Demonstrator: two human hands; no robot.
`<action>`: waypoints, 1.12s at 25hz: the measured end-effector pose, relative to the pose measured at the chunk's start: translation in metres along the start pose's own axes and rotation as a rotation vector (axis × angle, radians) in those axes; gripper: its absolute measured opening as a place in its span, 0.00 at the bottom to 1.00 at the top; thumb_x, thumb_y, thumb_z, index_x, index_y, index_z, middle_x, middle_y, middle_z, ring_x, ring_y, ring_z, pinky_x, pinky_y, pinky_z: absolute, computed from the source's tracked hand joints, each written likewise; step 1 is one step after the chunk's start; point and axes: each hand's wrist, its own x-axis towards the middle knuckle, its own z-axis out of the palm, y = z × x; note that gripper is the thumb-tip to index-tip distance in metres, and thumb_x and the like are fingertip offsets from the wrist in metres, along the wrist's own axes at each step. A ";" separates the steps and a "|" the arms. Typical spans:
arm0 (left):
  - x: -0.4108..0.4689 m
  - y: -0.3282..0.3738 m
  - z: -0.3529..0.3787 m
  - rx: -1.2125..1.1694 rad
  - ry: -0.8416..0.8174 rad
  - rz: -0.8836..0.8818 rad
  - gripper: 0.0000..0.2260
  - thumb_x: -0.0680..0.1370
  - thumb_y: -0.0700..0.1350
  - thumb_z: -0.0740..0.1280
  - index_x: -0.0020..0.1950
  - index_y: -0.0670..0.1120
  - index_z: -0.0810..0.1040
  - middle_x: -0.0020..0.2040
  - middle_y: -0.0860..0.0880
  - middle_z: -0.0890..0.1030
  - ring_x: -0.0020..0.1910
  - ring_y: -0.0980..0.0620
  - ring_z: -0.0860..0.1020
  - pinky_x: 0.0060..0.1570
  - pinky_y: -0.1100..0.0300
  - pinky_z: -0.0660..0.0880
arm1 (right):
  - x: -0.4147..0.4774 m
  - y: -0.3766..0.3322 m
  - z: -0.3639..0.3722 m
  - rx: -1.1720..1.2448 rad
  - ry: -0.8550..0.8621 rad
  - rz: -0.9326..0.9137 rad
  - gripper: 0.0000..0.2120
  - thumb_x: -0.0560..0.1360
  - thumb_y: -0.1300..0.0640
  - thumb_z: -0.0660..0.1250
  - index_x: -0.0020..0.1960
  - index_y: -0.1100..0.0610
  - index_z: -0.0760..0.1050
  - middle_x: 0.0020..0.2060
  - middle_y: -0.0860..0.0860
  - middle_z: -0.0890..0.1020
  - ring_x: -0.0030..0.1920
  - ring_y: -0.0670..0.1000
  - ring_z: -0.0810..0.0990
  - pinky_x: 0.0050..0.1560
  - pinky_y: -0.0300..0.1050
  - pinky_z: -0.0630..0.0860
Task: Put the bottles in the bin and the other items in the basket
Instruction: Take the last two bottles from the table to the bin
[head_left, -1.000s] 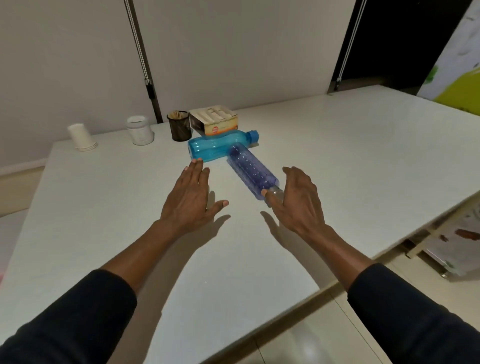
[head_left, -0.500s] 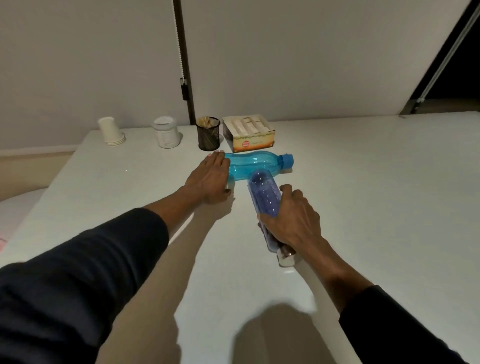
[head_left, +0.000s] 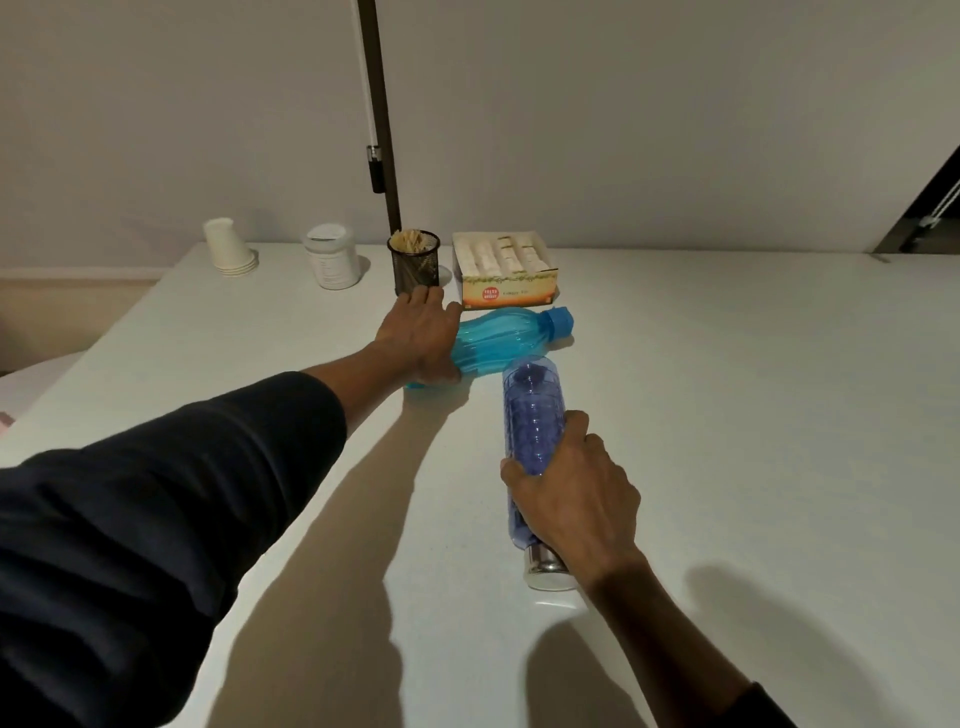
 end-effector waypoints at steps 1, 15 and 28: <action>-0.004 0.000 0.000 -0.050 -0.022 -0.039 0.41 0.70 0.67 0.77 0.74 0.47 0.69 0.65 0.43 0.76 0.62 0.45 0.73 0.59 0.49 0.75 | 0.000 0.002 -0.001 0.002 -0.003 -0.003 0.37 0.75 0.28 0.62 0.74 0.50 0.59 0.63 0.49 0.77 0.57 0.50 0.81 0.61 0.48 0.80; -0.225 -0.065 0.014 -0.498 -0.098 -0.561 0.38 0.62 0.73 0.69 0.65 0.52 0.74 0.45 0.57 0.78 0.39 0.57 0.77 0.35 0.60 0.73 | -0.030 -0.039 0.013 0.001 -0.094 -0.267 0.37 0.76 0.30 0.64 0.75 0.51 0.60 0.62 0.51 0.79 0.54 0.52 0.82 0.58 0.49 0.81; -0.528 -0.114 -0.011 -0.356 0.258 -1.088 0.34 0.63 0.67 0.72 0.64 0.50 0.79 0.50 0.53 0.84 0.41 0.50 0.80 0.34 0.61 0.67 | -0.187 -0.179 0.058 0.123 -0.184 -0.646 0.35 0.74 0.35 0.70 0.73 0.51 0.63 0.55 0.53 0.81 0.44 0.54 0.77 0.44 0.46 0.70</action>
